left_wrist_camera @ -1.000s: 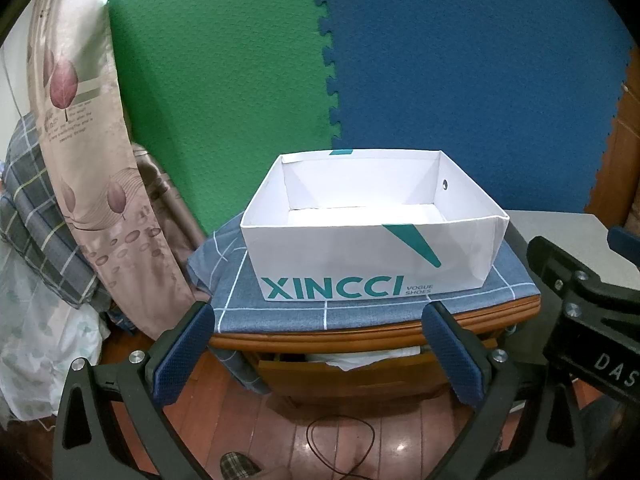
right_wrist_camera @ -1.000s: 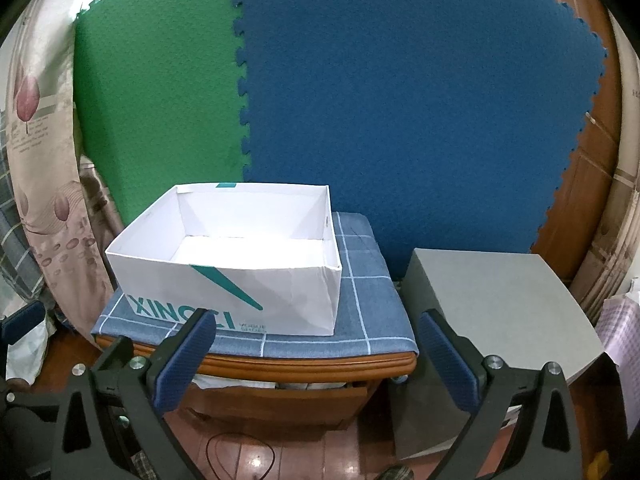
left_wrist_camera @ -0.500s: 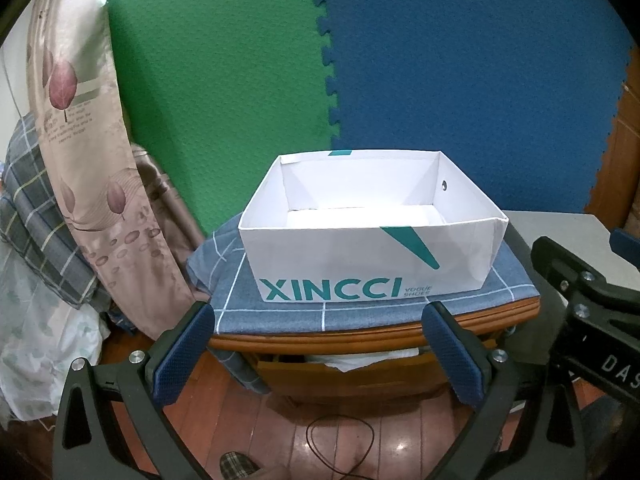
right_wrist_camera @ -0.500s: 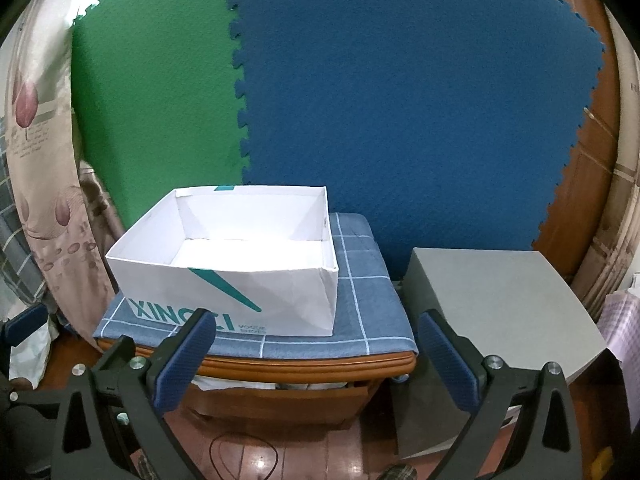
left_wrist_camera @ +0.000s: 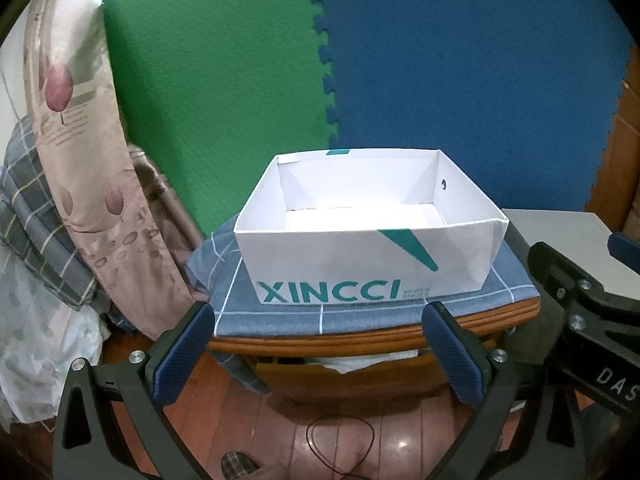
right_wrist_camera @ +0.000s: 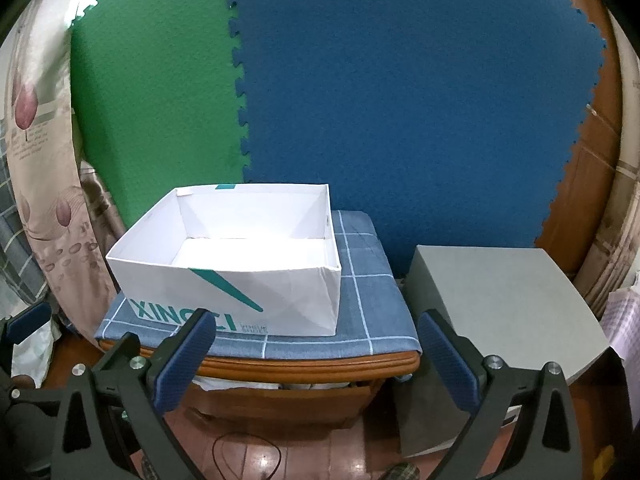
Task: Take underwear out of drawer
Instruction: 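Lower the left tool toward the open drawer below the nightstand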
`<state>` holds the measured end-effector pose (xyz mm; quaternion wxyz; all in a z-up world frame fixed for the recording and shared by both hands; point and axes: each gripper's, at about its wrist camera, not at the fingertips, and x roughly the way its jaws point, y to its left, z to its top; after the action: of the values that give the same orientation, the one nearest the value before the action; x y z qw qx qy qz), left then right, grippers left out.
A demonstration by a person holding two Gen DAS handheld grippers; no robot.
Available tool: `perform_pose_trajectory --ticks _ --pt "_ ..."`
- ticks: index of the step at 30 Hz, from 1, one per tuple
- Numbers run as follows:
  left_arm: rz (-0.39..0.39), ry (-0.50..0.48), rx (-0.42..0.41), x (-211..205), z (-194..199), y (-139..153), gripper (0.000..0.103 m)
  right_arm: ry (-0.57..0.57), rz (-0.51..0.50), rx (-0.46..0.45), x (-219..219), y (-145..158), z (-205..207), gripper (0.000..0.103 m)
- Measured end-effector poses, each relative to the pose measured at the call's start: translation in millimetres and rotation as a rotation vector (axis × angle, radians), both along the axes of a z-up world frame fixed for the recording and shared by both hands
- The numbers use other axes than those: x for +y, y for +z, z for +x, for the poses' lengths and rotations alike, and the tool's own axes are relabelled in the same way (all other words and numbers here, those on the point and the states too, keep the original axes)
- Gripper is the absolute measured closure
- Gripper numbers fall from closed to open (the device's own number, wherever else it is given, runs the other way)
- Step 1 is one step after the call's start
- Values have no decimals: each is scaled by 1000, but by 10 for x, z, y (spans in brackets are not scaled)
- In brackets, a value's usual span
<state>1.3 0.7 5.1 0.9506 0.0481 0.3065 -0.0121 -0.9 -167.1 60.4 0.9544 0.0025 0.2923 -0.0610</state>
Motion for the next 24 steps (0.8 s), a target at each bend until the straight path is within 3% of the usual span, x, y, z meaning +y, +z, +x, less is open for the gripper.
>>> perform_pose_trajectory --ticks 10,24 --pt "9 -5 26 -113 458 72 0 -12 -12 17 -49 84 491 0" --pt "1 3 83 -104 796 -209 0 -9 -7 96 -27 -261 810 0"
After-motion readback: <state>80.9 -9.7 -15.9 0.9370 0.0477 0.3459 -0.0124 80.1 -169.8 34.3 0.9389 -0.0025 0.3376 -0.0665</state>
